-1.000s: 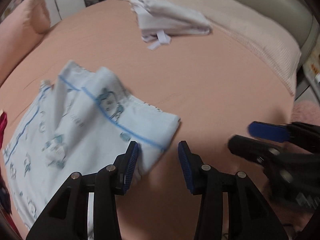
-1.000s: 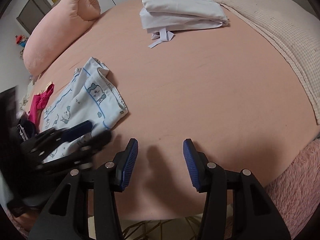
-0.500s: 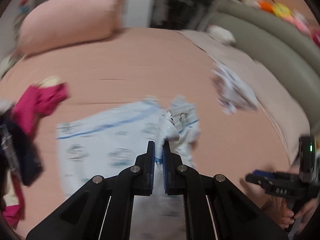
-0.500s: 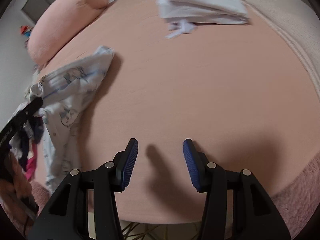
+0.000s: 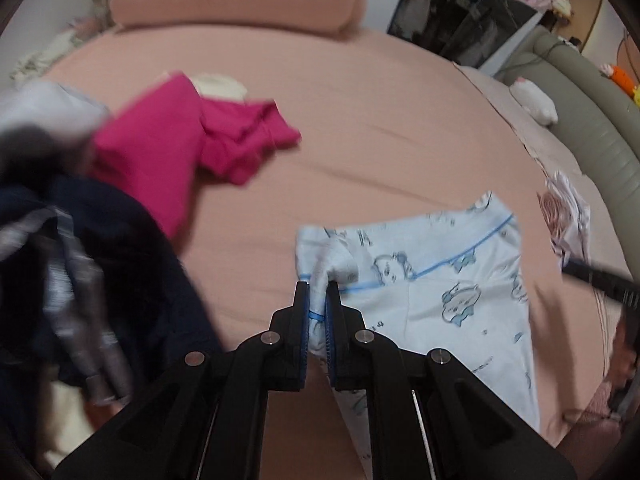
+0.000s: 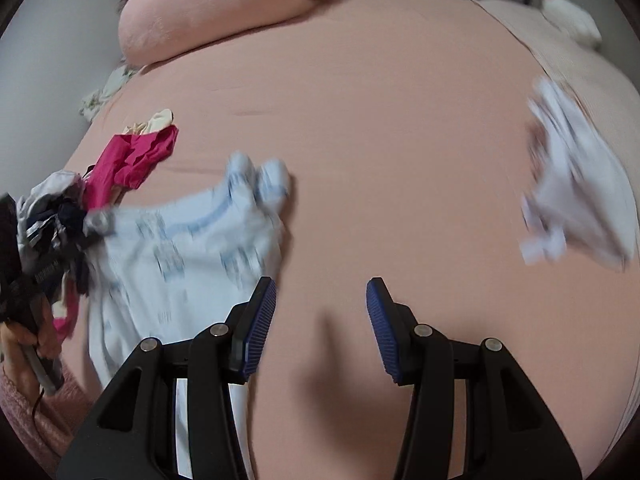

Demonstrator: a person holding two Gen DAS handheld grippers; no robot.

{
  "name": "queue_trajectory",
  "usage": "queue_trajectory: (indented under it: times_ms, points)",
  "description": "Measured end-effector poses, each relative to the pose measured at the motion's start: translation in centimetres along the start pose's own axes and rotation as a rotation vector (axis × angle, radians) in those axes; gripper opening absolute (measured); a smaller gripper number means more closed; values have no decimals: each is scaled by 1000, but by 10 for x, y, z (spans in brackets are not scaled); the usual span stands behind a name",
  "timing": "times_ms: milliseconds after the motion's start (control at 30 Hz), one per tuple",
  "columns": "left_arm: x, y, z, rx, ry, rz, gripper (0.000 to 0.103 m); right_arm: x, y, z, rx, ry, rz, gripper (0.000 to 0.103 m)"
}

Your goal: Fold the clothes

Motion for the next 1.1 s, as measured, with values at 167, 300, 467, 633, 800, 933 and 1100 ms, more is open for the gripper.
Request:
queue_trajectory:
  times_ms: [167, 300, 467, 633, 800, 933, 1100]
  points:
    - [13, -3, 8, -19, -17, 45, 8, 43, -39, -35, -146, -28, -68, 62]
    - [9, -5, 1, -12, 7, 50, 7, 98, -40, -41, -199, -144, 50, 23]
    - [7, -3, -22, 52, 35, 24, 7, 88, -12, -46, -60, -56, 57, 23]
    - [34, -12, -24, 55, -33, -50, 31, 93, 21, -46, 165, -20, -39, 31]
    - [-13, -2, -23, 137, 141, -61, 49, 53, -1, -40, 60, 101, -34, 37]
    - [8, 25, -15, 240, 60, 29, 38, 60, -42, -35, -127, 35, 24, 38]
    - [43, 19, -20, 218, 13, 35, 27, 98, -42, -39, -144, -78, 91, 32]
Point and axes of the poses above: each gripper's, at about its wrist camera, not at the fingertips, and x roughly the way its jaws point, y to its right, z to its underside, the point moved 1 cm from there along x, roughly the way its jaws point, and after that the axes turned 7 degrees about -z, right-handed, at the moved point
